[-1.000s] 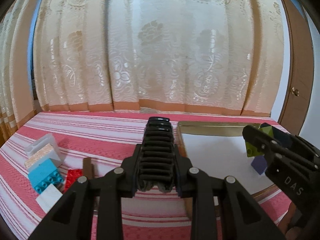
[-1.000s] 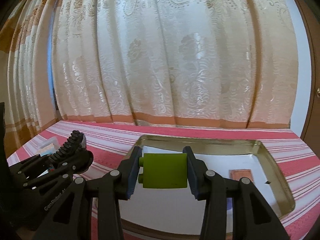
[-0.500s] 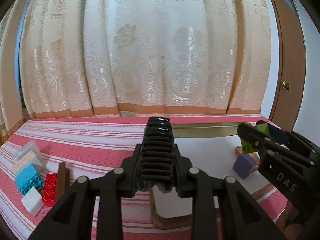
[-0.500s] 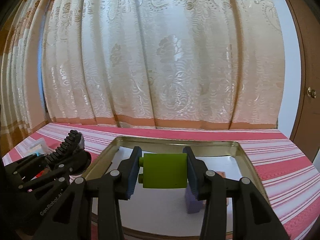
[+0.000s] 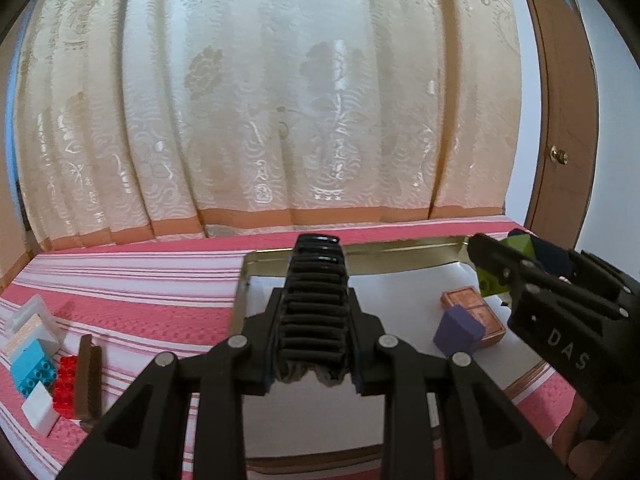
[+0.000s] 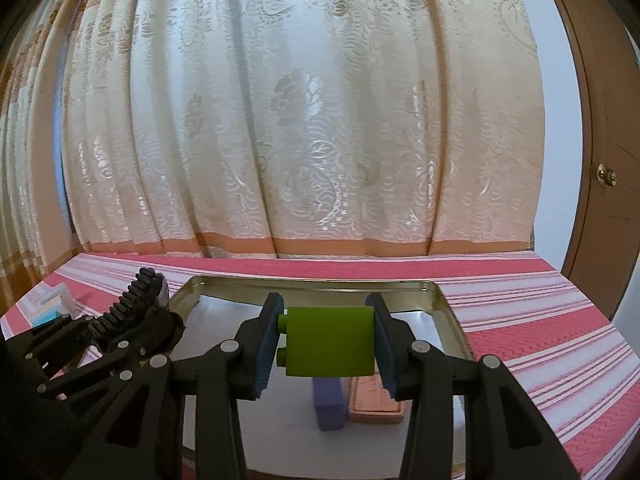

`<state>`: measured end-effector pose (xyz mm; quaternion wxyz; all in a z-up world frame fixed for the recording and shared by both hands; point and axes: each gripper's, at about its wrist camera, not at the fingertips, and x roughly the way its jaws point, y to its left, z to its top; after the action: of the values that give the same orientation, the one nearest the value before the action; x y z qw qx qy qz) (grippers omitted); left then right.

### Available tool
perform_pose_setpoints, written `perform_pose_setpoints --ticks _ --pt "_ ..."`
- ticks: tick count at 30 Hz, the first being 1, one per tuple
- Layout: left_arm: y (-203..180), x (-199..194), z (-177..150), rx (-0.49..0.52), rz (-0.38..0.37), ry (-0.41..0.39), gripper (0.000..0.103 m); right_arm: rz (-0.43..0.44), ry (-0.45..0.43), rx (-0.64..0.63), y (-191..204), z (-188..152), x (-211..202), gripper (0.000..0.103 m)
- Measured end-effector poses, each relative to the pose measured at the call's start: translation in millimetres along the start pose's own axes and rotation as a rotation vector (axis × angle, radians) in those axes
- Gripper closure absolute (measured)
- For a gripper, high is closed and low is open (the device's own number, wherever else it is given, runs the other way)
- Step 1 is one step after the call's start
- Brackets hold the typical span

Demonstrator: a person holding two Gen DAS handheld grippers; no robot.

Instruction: Organize rigid objects

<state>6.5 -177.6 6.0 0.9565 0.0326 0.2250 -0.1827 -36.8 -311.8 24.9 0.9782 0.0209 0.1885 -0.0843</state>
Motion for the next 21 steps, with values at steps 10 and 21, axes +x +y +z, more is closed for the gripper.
perform_pose_setpoints --ticks 10,21 --pt "-15.3 9.3 1.5 0.01 -0.009 0.023 0.077 -0.005 0.023 0.043 -19.0 0.4 5.2 0.057" --pt "-27.8 14.7 1.4 0.029 -0.02 0.04 0.077 -0.018 0.032 0.042 -19.4 0.3 7.1 0.057"
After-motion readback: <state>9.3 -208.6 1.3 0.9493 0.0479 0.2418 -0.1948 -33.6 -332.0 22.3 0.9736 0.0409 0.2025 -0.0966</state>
